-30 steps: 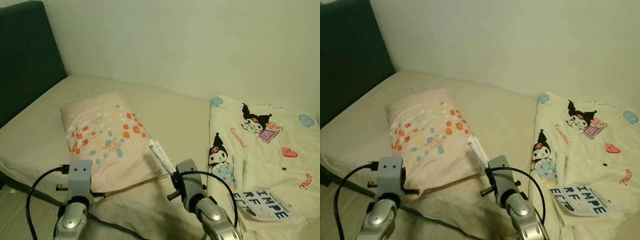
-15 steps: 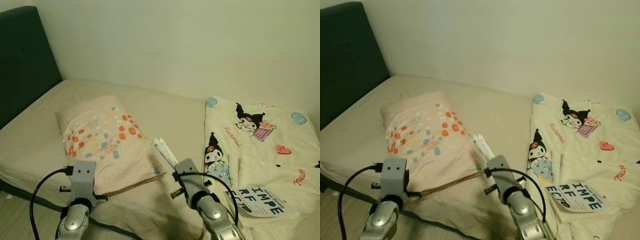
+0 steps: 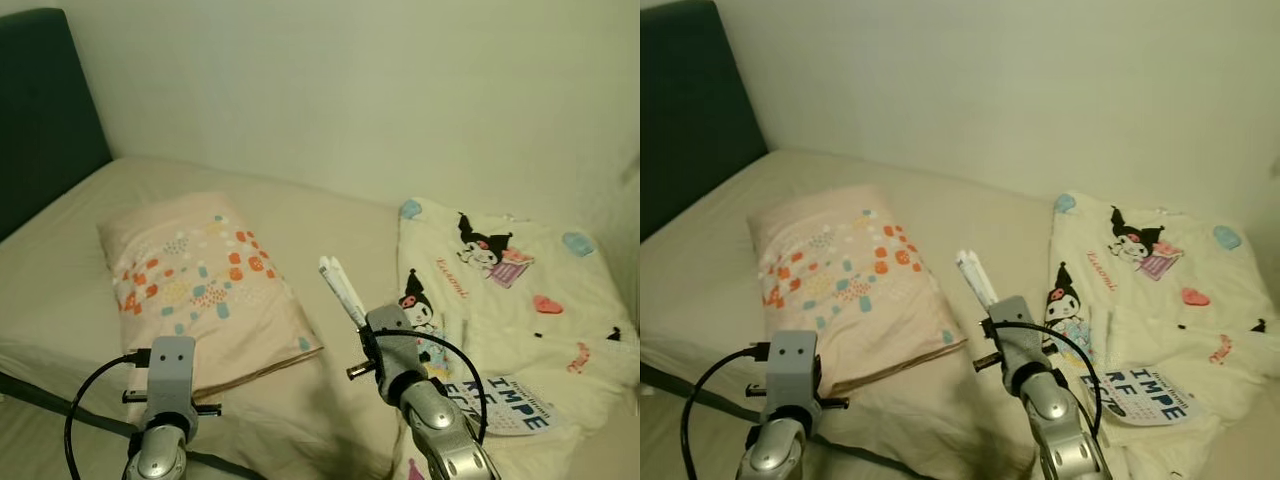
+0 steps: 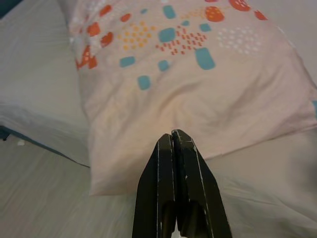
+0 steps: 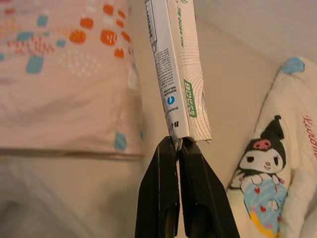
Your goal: Clean up the room
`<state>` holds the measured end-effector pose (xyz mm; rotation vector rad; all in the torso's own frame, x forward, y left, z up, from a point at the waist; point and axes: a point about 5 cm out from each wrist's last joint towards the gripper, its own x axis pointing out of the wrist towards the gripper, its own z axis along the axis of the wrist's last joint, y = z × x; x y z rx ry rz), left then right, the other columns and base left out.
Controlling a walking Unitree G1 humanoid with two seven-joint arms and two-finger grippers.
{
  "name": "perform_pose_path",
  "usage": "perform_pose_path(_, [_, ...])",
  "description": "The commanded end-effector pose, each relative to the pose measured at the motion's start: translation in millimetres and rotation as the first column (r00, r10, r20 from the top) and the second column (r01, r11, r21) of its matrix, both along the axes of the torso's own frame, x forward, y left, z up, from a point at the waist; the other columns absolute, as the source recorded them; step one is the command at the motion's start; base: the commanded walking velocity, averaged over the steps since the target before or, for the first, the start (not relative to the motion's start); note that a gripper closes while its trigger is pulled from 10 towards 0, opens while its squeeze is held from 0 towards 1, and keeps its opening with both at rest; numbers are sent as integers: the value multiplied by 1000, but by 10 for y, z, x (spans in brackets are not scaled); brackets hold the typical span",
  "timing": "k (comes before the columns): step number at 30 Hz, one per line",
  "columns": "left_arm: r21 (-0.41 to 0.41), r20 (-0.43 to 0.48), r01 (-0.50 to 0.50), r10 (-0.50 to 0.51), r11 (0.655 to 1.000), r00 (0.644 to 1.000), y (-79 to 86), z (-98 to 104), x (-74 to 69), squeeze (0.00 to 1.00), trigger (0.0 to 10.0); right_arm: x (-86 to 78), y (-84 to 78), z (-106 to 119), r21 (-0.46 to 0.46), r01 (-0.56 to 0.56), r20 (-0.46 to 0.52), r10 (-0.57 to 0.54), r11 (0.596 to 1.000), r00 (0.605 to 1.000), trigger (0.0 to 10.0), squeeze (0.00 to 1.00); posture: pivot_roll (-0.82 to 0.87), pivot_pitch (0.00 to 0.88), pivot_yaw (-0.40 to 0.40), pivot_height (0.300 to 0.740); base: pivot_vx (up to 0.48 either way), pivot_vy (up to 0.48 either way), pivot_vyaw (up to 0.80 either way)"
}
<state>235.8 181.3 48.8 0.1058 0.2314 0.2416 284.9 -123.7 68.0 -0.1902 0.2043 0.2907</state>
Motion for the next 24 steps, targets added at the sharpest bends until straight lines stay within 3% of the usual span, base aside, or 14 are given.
perform_pose_path(1, [5, 13, -1, 1, 1000, 1000, -25, 21, 3, 0, 10000, -3, -40, -42, 42, 32, -37, -31, 999, 999, 10000, 0, -42, 65, -111, 740, 0, 0, 0])
perform_pose_path(4, [8, 26, 9, -9, 1000, 1000, -37, 46, 35, 0, 10000, -10, -53, -34, 66, 34, -43, -31, 997, 999, 10000, 0, -44, 69, -109, 740, 0, 0, 0])
perform_pose_path(7, [0, 42, 19, -19, 1000, 999, -49, 89, 88, 0, 10000, -22, -87, -19, 159, 68, -65, -58, 985, 996, 10000, 0, -47, 73, -94, 740, 0, 0, 0])
perform_pose_path(14, [3, 58, 19, -19, 1000, 998, -12, 160, 141, 0, 10000, 2, -69, 51, 143, 48, -55, -41, 989, 998, 10000, 0, -49, 92, -102, 740, 0, 0, 0])
perform_pose_path(15, [-18, 58, 23, -22, 1000, 998, -12, 160, 158, 0, 10000, 17, -48, 71, 129, 31, -47, -25, 991, 999, 10000, 0, -69, 80, -69, 740, 0, 0, 0])
perform_pose_path(19, [-51, 40, 26, -24, 998, 999, -9, 140, 175, 0, 10000, 35, -27, 85, 110, 24, -46, -19, 994, 999, 10000, 0, -86, 81, -65, 740, 0, 0, 0])
perform_pose_path(24, [-54, 27, 51, -49, 997, 998, -21, 184, 239, 0, 10000, 61, 10, 120, 149, 8, -47, -1, 989, 999, 10000, 0, -62, 113, -66, 740, 0, 0, 0])
